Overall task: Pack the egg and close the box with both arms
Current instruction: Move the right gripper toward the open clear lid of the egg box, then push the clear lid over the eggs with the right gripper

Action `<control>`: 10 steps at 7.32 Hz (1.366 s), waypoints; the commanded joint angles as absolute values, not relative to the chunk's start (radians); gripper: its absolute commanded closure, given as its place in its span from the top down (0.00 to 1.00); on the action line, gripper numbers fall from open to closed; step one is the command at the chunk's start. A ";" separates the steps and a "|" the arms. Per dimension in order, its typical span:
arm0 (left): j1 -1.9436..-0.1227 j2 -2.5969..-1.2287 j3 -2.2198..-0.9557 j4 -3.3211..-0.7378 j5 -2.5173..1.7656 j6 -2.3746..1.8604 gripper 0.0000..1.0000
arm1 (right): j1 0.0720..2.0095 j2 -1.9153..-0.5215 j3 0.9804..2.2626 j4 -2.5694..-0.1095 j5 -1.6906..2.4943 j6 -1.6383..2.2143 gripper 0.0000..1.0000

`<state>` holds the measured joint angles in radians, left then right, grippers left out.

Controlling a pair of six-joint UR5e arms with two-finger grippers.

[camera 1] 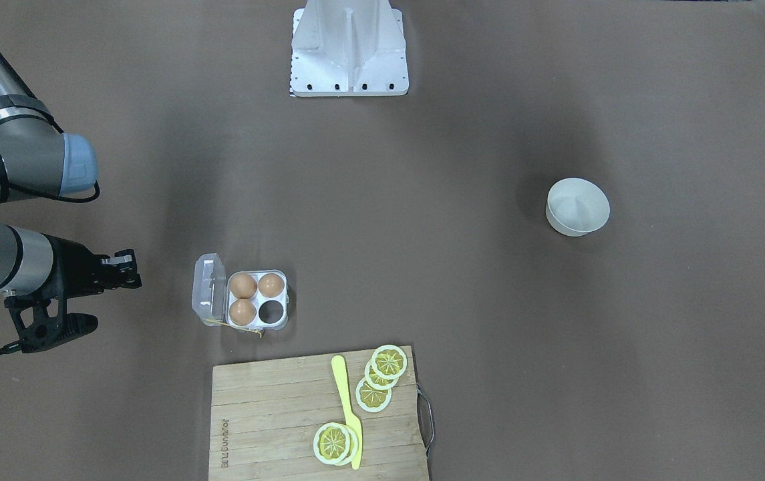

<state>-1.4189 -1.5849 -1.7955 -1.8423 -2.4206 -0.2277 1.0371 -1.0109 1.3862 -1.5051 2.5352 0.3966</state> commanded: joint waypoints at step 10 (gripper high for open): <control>-1.422 -1.551 -1.832 -1.842 -2.421 -0.229 0.97 | 0.960 -0.738 1.152 -1.493 2.542 0.440 0.00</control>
<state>-1.4219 -1.5516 -1.8311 -1.8423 -2.4206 -0.2286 0.9680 -0.7825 1.1829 -1.4927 2.5418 0.4338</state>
